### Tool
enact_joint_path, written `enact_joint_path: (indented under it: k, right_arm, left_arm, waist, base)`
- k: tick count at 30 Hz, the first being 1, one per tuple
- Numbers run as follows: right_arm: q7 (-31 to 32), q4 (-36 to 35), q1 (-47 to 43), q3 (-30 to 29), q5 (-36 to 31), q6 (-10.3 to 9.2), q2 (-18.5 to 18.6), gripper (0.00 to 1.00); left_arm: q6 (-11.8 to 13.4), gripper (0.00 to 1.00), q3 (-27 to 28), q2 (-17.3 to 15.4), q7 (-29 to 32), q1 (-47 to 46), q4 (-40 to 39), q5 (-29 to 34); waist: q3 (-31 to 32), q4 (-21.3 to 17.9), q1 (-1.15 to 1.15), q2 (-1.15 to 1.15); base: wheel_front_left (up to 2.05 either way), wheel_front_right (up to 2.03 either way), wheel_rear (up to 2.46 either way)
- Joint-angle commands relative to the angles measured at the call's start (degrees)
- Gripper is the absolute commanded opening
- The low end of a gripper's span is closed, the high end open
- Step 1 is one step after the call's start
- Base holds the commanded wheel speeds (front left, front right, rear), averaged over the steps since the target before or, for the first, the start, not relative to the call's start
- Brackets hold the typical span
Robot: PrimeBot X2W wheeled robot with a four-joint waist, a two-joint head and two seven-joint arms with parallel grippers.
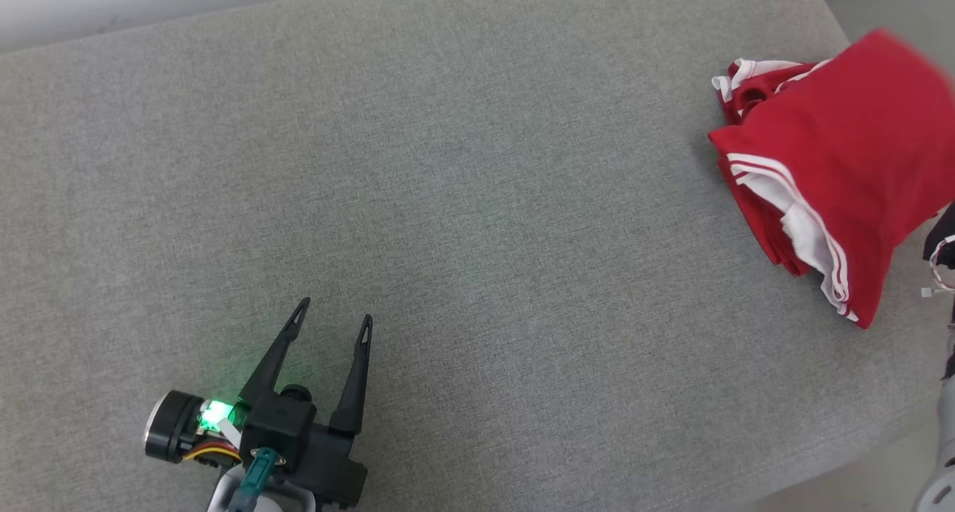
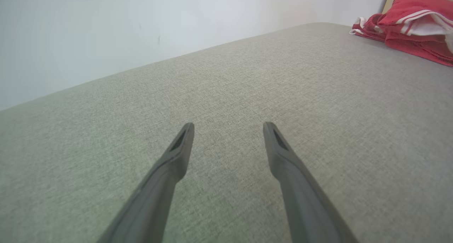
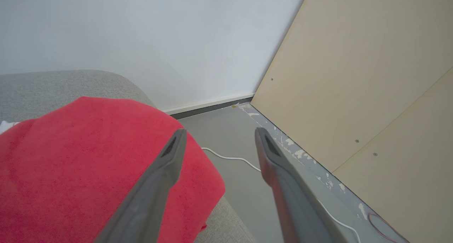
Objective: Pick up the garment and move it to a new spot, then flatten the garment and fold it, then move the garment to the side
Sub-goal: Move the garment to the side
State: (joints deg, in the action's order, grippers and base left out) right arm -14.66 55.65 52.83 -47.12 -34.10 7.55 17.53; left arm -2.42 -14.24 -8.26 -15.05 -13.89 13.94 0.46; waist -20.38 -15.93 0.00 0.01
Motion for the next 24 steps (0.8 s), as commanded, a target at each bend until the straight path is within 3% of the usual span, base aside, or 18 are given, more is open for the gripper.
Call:
enact_joint_path:
  k: [1, 5, 15, 24]
  right_arm:
    - [-0.4, -0.5, -0.3, -0.9, -1.1, -0.17, -1.2, 1.0]
    - [-0.5, -3.0, 1.4, 3.2, -0.8, -0.17, -3.9, 1.0]
    - [-0.5, -15.3, -8.7, 26.4, 17.9, -0.17, -8.2, 1.0]
    - [-0.5, -20.7, -18.8, 37.2, 28.6, -0.17, -10.1, 1.0]
  left_arm:
    - [0.5, 1.0, 0.0, -0.2, -0.2, 0.9, -0.4, -0.3]
    - [1.1, 1.0, 0.2, 0.1, -0.2, 1.2, -0.7, -0.8]
    - [2.9, 1.0, 2.2, 1.0, -0.2, 2.9, -1.0, -2.0]
    - [3.4, 1.0, 4.7, 2.2, -0.2, 5.6, -0.8, -3.1]
  waist:
    - [0.8, -0.1, 0.0, -0.01]
    - [2.2, -0.2, 0.0, -0.01]
    - [5.8, 1.1, 0.0, -0.01]
    - [9.3, 4.5, 0.0, -0.01]
  base:
    - [0.0, 0.0, 0.0]
    - [0.0, 0.0, 0.0]
    - [0.0, 0.0, 0.0]
    - [0.0, 0.0, 0.0]
